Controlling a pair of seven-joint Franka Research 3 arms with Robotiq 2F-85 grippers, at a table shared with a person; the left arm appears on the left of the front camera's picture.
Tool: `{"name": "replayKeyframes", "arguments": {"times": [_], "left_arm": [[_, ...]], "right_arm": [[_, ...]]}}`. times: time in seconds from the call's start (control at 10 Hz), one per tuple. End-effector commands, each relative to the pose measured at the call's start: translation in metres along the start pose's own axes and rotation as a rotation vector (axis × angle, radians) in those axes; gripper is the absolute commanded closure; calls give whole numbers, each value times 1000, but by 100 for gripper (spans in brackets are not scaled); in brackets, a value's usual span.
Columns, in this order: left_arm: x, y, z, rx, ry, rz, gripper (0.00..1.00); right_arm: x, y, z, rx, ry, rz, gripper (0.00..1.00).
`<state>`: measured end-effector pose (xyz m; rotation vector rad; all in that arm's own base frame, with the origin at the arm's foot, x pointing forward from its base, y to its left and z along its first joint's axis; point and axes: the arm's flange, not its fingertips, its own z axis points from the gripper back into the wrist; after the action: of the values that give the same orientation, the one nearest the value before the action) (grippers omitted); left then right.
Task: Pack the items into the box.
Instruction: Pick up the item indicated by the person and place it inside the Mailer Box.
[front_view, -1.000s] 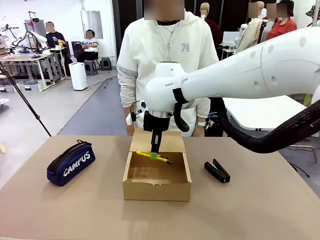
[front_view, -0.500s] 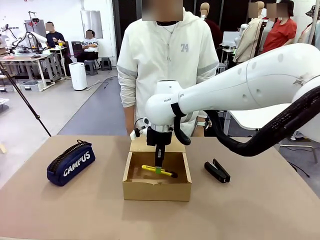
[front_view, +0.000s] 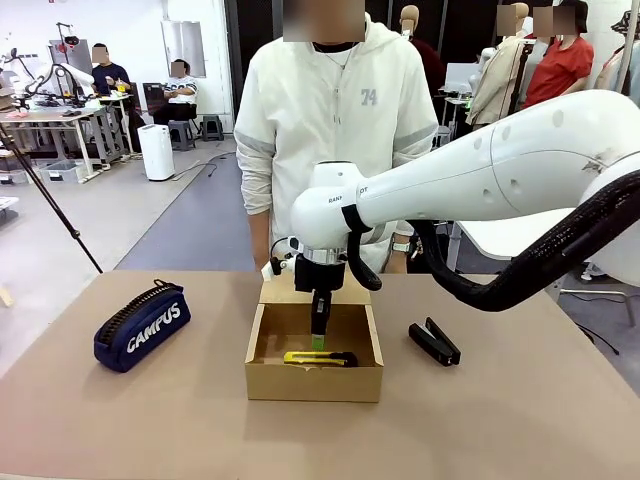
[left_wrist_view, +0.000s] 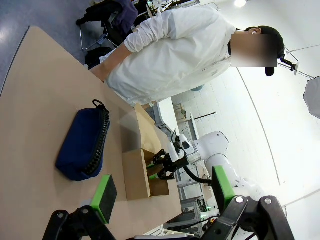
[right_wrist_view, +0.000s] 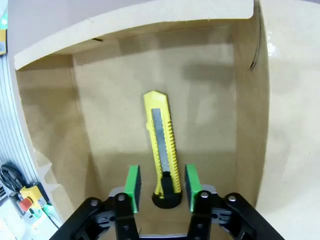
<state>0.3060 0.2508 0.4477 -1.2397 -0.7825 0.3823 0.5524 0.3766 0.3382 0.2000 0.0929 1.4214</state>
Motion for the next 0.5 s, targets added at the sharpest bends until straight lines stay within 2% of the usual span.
{"name": "replayKeyframes", "arguments": {"times": [0.0, 0.2, 0.4], "left_arm": [[1, -2, 0, -16, -10, 4, 0], [1, -2, 0, -16, -10, 4, 0], [1, -2, 0, -16, -10, 4, 0]], "right_arm": [[-2, 2, 8, -6, 6, -11, 0], [-10, 3, 28, -31, -21, -40, 0], [-39, 6, 79, -110, 12, -179, 0]]}}
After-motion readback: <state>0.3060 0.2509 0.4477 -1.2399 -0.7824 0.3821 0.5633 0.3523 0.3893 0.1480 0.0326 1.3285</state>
